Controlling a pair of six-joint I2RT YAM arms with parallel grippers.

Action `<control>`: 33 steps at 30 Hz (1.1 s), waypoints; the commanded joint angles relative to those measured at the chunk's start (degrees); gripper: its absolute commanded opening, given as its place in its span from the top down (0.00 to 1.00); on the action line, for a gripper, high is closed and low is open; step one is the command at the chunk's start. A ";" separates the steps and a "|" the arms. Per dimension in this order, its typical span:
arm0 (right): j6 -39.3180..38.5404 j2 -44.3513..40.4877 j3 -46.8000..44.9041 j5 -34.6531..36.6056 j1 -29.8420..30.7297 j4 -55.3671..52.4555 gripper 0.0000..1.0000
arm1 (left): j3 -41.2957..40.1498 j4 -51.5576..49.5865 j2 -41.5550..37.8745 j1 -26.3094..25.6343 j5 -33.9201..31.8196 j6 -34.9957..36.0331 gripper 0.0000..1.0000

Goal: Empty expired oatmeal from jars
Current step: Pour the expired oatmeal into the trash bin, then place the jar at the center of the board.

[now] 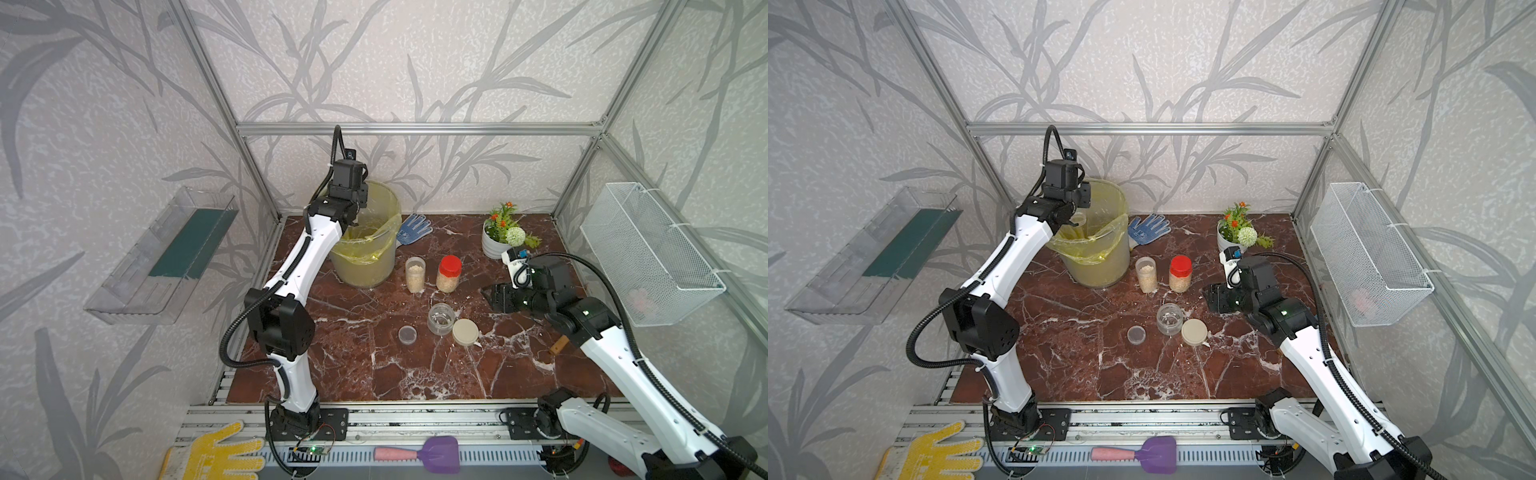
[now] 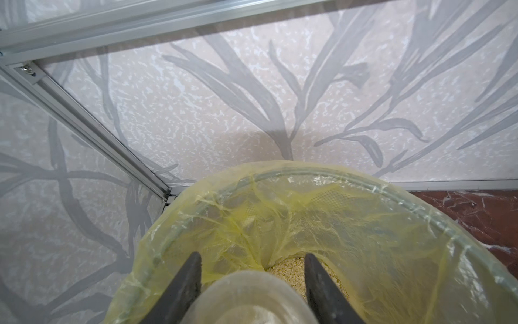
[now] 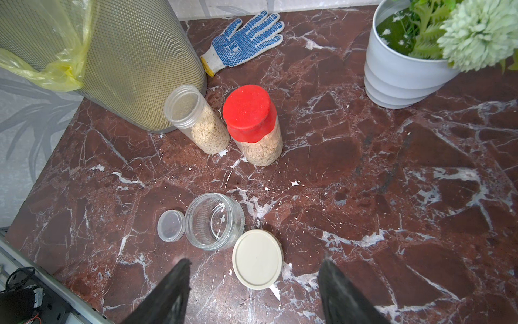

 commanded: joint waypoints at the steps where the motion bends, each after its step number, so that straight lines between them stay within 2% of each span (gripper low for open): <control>1: 0.37 0.48 1.43 -1.85 -0.27 1.67 0.28 | 0.28 -1.67 -3.22 0.39 3.56 -4.44 1.00; 3: 1.71 0.86 0.99 -3.16 -0.27 3.31 0.28 | -2.46 1.59 -5.21 1.15 5.08 -9.22 1.00; 7: 5.46 1.53 0.88 -5.88 -0.27 6.55 0.28 | -3.67 3.31 -9.19 3.09 9.22 -24.80 1.00; 12: 11.97 1.63 1.84 -7.81 -0.28 10.00 0.28 | -5.38 7.03 -12.11 2.84 13.13 -34.36 1.00; 14: 15.47 1.47 1.69 -8.23 -0.27 11.46 0.28 | -6.03 7.44 -13.20 2.52 12.02 -38.28 1.00; 17: 22.42 1.02 0.00 -8.96 -0.27 14.70 0.28 | -9.32 11.17 -15.39 2.11 14.45 -45.61 1.00; 21: 33.61 -0.02 -4.86 -11.39 -0.27 24.77 0.29 | -12.69 14.31 -17.44 -0.39 16.01 -52.71 1.00; 25: 41.08 -1.06 -7.52 -10.85 -0.18 30.04 0.29 | -17.65 19.10 -20.07 -8.06 11.20 -55.26 1.00; 29: 44.68 -2.53 -9.02 -9.64 -0.13 33.67 0.25 | -25.35 27.66 -21.92 -13.12 7.57 -62.48 1.00; 33: 49.88 -2.43 -11.14 -9.53 0.24 39.67 0.22 | -30.08 34.04 -22.27 -19.54 -1.49 -66.53 1.00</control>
